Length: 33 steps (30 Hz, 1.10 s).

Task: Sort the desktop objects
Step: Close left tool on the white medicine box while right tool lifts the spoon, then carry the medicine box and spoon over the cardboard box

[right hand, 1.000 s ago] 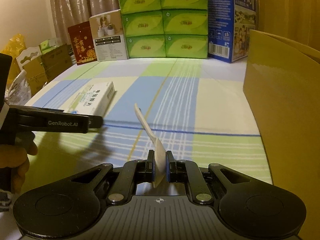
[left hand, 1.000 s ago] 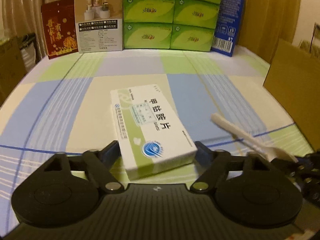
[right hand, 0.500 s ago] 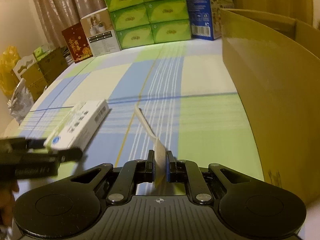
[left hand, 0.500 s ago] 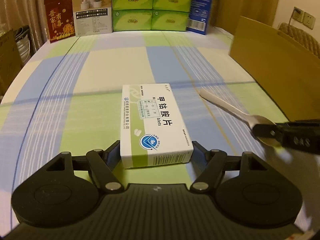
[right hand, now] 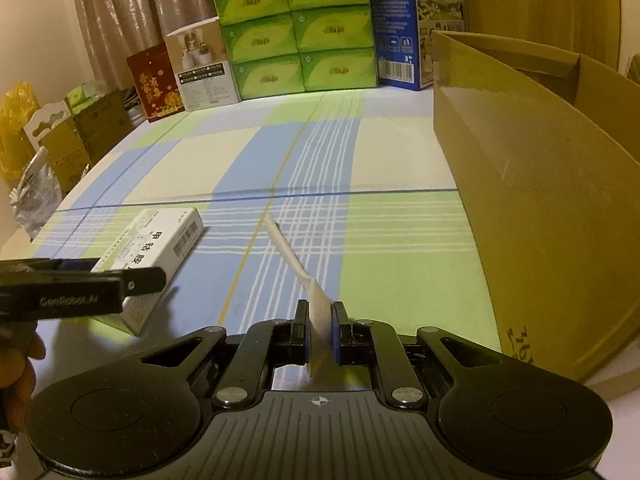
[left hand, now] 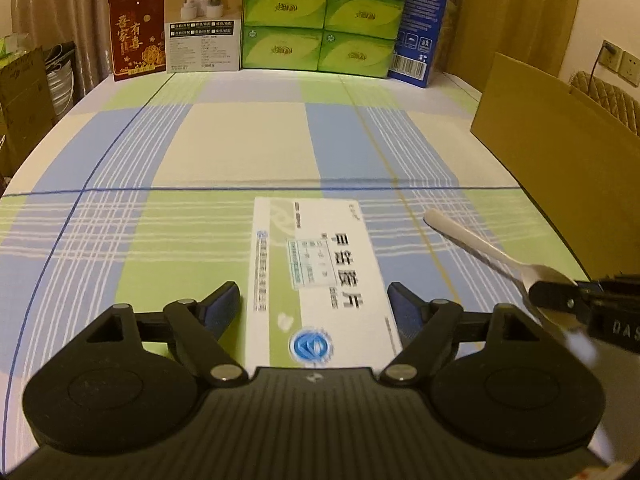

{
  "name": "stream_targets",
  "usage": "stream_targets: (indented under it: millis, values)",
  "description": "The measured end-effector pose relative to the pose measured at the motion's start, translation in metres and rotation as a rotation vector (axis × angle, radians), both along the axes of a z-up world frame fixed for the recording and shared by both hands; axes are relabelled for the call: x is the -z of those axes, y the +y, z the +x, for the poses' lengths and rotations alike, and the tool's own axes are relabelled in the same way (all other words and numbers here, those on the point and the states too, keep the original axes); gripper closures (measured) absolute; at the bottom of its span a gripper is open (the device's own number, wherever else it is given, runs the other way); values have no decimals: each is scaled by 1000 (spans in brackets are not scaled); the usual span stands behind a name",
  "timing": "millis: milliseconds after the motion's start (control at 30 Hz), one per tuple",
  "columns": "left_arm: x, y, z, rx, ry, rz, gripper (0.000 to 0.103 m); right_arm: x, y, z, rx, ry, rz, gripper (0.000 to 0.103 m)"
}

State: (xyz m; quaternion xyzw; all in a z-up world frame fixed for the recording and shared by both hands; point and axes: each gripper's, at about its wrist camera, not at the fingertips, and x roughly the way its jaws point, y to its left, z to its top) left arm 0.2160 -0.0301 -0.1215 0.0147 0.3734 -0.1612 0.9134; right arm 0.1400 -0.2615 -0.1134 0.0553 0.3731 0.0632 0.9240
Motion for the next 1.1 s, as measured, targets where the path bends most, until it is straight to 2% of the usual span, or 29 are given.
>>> stream_targets:
  millis: [133,167,233,333,733,1100]
  values:
    - [3,-7,6,10,-7,31,29,3,2,2,-2,-9,0,96]
    - [4,-8,7,16,-14,47,34,4,3,3,-3,-10,-1,96]
    - [5,-11,5,21,-26,75,35,5,3,2,-4,-10,1,96]
    - [5,-9,4,17,-24,77,36,6,4,1,-4,-11,1,96]
    - [-4,-1,-24,20,-13,73,36,-11,0,-10,16,-13,17,97]
    - [-20,0,-67,-33,19,-3,36,-29,0,-33,24,-12,28,98]
